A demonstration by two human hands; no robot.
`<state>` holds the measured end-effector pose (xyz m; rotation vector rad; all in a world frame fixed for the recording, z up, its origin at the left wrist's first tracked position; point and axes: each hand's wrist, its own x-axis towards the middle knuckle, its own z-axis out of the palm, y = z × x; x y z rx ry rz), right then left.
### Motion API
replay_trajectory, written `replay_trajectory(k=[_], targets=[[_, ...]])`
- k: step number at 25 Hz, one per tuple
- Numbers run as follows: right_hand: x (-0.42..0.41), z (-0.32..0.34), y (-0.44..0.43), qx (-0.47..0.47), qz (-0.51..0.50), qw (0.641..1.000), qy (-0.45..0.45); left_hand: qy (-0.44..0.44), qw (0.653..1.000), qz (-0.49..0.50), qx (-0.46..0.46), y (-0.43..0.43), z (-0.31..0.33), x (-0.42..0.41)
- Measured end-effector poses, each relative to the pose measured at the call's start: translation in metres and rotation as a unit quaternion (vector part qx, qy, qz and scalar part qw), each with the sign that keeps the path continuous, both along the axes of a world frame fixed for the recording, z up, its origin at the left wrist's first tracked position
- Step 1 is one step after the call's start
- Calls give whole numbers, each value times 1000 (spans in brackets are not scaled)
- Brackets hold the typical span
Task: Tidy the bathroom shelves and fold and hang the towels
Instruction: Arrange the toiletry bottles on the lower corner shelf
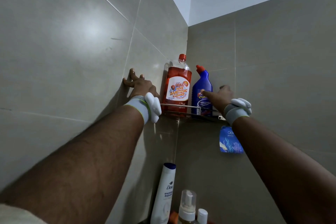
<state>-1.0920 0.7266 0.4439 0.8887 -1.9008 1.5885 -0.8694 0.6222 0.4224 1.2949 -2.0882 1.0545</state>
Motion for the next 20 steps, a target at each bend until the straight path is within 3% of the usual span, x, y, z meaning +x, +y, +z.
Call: replay_trajectory(k=[2, 4, 6, 8, 11, 16, 20], targets=[[15, -22, 13, -64, -61, 985, 147, 29, 999, 2, 13, -1, -14, -5], [37, -52, 25, -76, -50, 959, 270, 46, 998, -10, 43, 0, -28, -8], [46, -86, 32, -26, 6, 933, 359, 48, 996, -30, 71, -1, -40, -7], [44, -121, 37, 57, 17, 919, 391, 52, 994, -44, 84, -4, -53, -5], [30, -174, 39, 159, 14, 924, 348, 75, 991, -53, 94, -5, -85, -3], [-7, -233, 31, 314, -41, 933, 170, 90, 991, -64, 78, -1, -121, -9], [-40, -266, 32, 375, 90, 922, 12, 79, 993, -63, 61, -3, -128, -10]])
